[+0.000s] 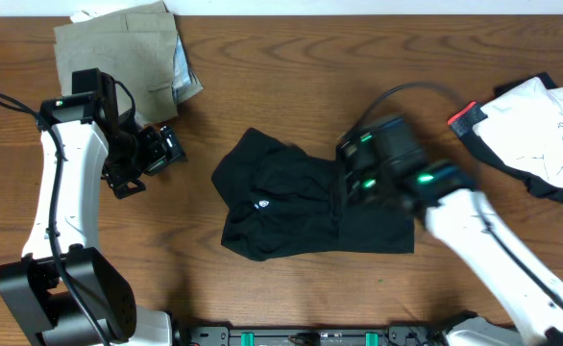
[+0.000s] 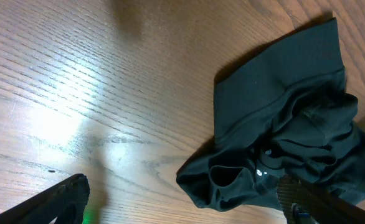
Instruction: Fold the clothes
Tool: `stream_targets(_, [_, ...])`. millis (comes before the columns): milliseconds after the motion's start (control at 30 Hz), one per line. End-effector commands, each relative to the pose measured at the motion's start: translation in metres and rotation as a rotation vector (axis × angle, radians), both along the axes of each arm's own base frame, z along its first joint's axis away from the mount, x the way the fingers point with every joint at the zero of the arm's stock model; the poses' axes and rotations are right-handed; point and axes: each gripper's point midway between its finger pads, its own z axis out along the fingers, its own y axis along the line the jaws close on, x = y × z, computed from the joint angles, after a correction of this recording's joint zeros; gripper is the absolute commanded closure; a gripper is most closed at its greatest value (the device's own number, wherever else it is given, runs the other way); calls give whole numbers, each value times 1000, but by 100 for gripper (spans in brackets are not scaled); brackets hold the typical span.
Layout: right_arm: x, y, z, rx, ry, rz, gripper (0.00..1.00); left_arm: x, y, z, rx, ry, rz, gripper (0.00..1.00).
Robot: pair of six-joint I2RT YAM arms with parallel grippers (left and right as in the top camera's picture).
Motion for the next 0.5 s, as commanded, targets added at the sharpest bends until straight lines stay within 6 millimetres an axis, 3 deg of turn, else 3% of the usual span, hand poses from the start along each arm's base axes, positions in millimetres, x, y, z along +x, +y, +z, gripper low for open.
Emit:
stream_targets(0, [27, -43, 3, -50, -36, -155, 99, -2, 1, 0, 4, 7, 6, 2])
stream_targets(67, [36, -59, -5, -59, -12, -205, 99, -2, 1, 0, 4, 7, 6, 2])
stream_targets(167, [43, -64, -20, -70, 17, -219, 99, -2, 1, 0, 5, 6, 6, 2])
stream_targets(467, [45, -32, -89, -40, 192, -150, 99, -2, 1, 0, 4, 7, 6, 2])
